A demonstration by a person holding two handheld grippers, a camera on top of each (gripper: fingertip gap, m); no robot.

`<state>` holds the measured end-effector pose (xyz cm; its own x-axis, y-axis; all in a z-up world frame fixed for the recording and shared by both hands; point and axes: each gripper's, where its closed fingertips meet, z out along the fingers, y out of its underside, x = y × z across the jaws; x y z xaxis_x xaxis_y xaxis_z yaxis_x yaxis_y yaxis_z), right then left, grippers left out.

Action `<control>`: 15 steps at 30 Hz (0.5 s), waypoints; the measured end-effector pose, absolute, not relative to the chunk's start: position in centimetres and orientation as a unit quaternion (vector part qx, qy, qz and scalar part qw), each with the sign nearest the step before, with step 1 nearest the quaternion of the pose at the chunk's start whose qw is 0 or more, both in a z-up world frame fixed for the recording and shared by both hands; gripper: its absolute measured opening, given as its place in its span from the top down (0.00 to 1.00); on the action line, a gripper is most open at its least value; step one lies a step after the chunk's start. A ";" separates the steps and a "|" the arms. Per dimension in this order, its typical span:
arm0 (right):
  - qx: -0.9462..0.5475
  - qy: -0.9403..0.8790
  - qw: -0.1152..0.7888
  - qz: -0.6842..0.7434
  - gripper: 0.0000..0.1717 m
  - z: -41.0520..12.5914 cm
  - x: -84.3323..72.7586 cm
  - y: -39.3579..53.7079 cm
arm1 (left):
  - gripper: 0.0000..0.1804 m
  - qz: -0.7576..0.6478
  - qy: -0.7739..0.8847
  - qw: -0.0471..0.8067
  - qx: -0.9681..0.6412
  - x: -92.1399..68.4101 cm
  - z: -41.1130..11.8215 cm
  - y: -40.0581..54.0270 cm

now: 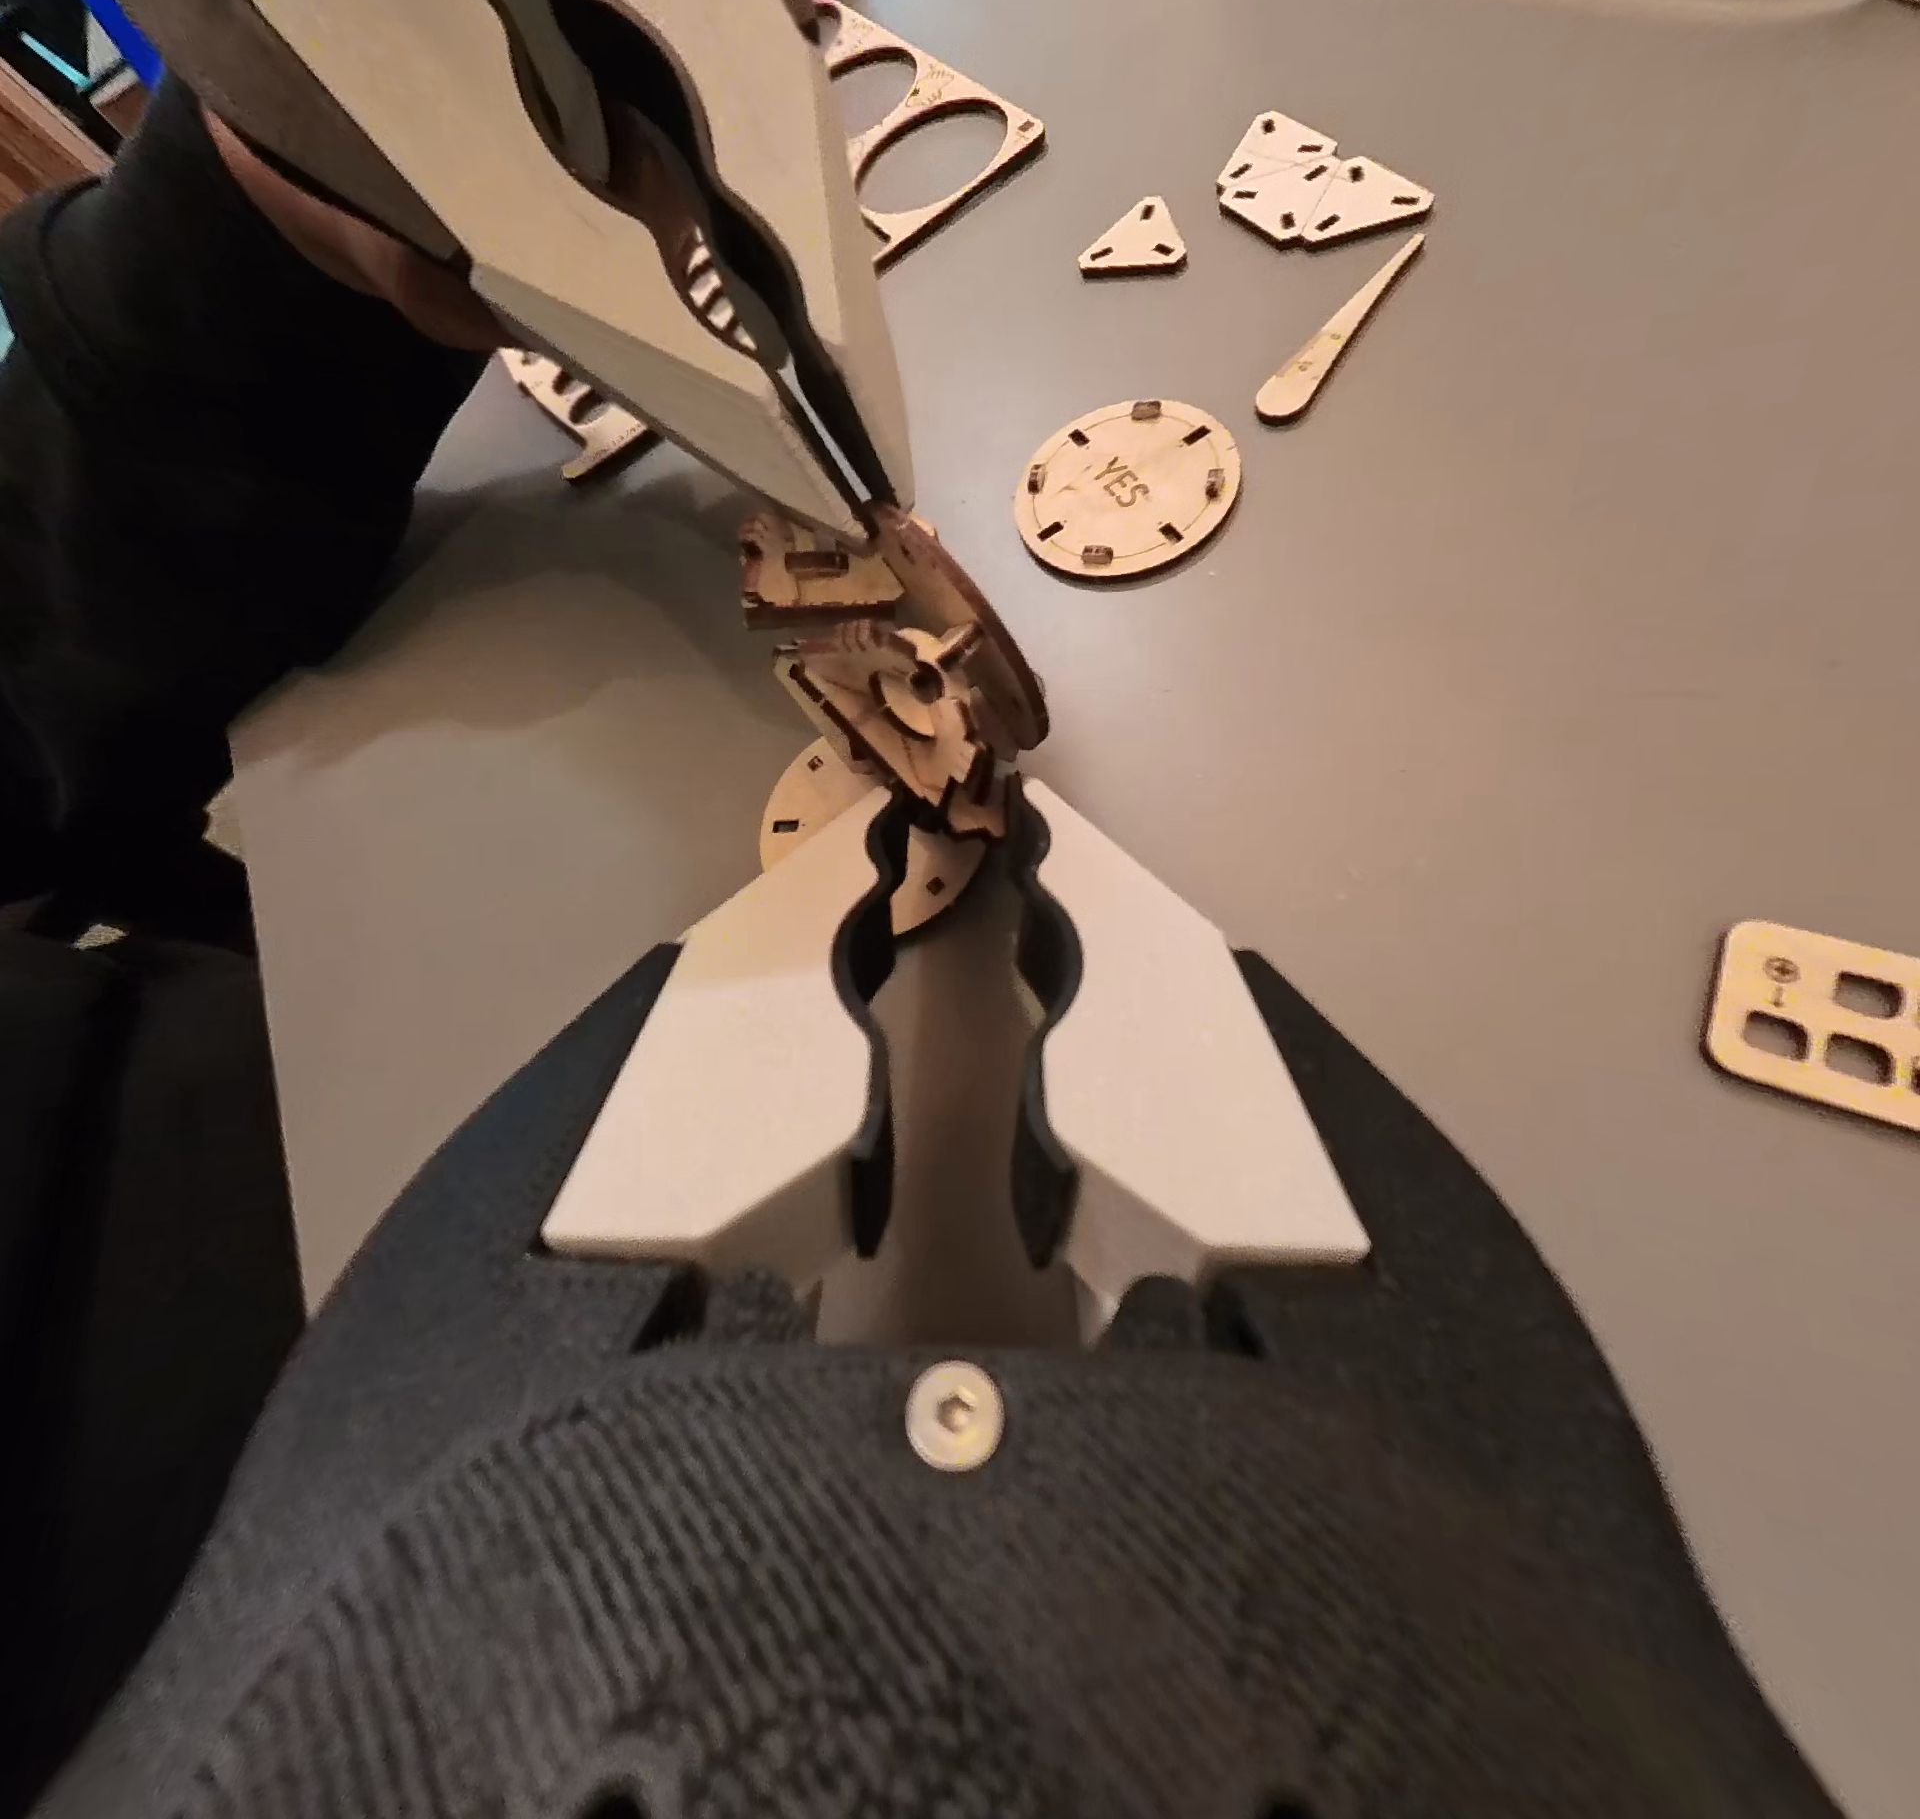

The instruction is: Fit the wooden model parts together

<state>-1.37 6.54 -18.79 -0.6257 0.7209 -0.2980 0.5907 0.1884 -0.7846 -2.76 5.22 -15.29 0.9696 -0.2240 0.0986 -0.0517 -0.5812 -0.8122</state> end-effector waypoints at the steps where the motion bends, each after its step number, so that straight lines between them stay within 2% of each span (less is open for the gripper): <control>1: -0.431 -0.765 0.065 0.474 0.91 -18.8 -1.4 6.5 | 1.00 -0.093 0.079 0.451 -0.884 -2.8 -15.3 5.2; 15: -0.455 -0.747 0.041 0.483 0.90 -18.9 -1.3 6.6 | 1.00 -0.057 0.099 0.453 -0.884 -2.7 -15.3 5.3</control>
